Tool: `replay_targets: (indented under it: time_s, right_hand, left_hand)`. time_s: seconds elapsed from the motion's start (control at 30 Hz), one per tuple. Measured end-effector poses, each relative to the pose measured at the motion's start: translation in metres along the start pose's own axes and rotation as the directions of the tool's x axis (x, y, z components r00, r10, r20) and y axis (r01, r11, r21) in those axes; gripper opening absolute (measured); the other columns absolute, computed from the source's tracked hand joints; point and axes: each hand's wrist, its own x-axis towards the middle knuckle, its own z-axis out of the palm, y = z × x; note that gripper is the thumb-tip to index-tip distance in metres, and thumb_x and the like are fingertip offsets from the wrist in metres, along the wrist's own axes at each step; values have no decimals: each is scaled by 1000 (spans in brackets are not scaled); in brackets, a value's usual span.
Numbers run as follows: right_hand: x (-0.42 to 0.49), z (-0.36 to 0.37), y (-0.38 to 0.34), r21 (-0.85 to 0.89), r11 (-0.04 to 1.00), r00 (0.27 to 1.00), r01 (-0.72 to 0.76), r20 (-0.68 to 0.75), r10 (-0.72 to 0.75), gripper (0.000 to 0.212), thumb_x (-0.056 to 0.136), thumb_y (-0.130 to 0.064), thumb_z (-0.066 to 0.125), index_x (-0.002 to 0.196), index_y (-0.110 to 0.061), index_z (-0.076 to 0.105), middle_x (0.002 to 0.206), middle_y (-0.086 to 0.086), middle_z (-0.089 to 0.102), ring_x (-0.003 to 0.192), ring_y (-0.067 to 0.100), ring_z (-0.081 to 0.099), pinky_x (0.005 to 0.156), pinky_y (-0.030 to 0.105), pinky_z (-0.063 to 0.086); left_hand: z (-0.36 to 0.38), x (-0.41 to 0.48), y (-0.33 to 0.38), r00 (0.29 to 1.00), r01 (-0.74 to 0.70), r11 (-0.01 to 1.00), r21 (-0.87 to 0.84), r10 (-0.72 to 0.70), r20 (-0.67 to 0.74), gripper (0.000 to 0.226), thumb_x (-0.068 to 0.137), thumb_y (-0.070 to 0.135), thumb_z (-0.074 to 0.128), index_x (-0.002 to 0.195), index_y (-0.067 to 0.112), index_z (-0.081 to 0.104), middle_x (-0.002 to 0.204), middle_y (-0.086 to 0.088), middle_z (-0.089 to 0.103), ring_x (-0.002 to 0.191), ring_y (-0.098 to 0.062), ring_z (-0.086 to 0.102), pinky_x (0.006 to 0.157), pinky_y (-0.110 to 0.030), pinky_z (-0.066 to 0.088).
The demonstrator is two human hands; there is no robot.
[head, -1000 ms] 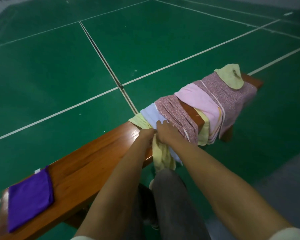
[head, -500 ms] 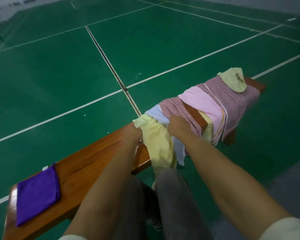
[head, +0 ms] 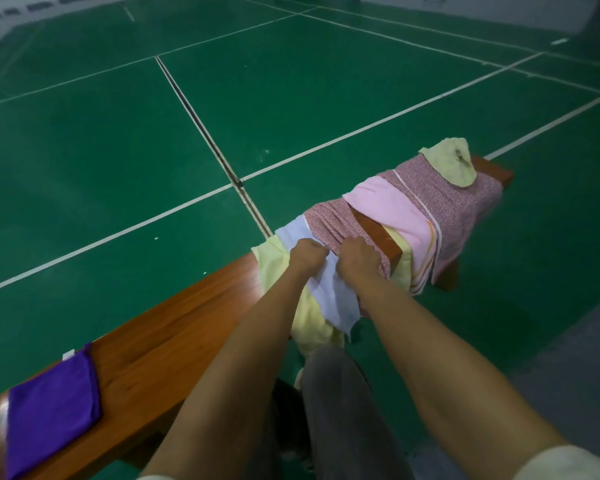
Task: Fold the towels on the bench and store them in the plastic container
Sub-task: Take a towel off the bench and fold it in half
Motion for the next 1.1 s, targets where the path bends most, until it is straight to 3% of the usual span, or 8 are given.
replay_targets:
  time_s: [0.27,0.37,0.5,0.63,0.77,0.9,1.0,1.1]
  right_hand:
    - [18,-6,15,-1,999,999,34,-24,-34,25,100,-21,54,119,-11,66,125,13,66,116,34,63,88,37,51]
    - [19,-35,5,247,969,998,-13,-50,26,38,97,-33,56,126,-8,61,130,16,64,119,37,59,93,39,47]
    - [14,-87,-31,706,701,987,94,-158,26,19,97,-25,46,94,-14,62,103,7,69,96,28,64,77,34,48]
    - [9,-106,-46,815,546,979,192,-201,-44,26,95,-19,50,70,-15,50,75,5,57,74,24,53,67,36,41]
    - [-6,-102,-43,908,411,991,82,-117,62,25,96,-21,55,86,-5,72,88,12,72,82,28,66,74,36,51]
    - [-12,-104,-38,856,423,922,-298,143,359,41,103,-31,47,132,-3,56,131,17,61,110,34,59,78,31,38]
    - [-13,-103,-41,873,229,903,-430,420,93,68,103,-61,31,134,-7,57,132,15,59,108,31,56,94,40,46]
    - [-7,-106,-60,917,1,914,-399,398,-83,82,99,-72,25,116,-5,68,114,17,71,106,31,65,96,46,52]
  left_hand:
    - [21,14,3,997,54,998,-44,-51,56,27,94,24,61,84,1,70,75,-12,60,73,-27,55,78,-44,54]
    - [16,7,15,989,135,954,-269,-115,88,46,99,49,56,87,5,65,82,-13,65,70,-26,58,69,-39,54]
    - [3,-1,43,975,182,710,-680,-42,217,68,98,71,40,89,10,69,77,-10,74,80,-27,73,75,-38,59]
    - [-32,-9,64,990,60,476,-877,84,114,64,88,68,56,111,9,67,107,-18,72,104,-30,70,95,-44,54]
    - [-62,-16,72,997,26,511,-859,51,60,34,98,28,62,109,-4,60,100,-20,69,83,-29,71,77,-41,61]
    - [-98,-30,81,998,10,491,-871,56,43,15,95,15,58,101,2,59,97,-15,70,83,-28,68,86,-44,55]
    - [-126,-41,90,993,-10,462,-887,110,46,7,89,16,53,92,9,52,85,-10,63,78,-25,59,80,-37,50]
    - [-149,-42,86,986,-57,467,-883,167,25,28,93,32,57,102,6,58,91,-16,68,81,-30,66,81,-42,56]
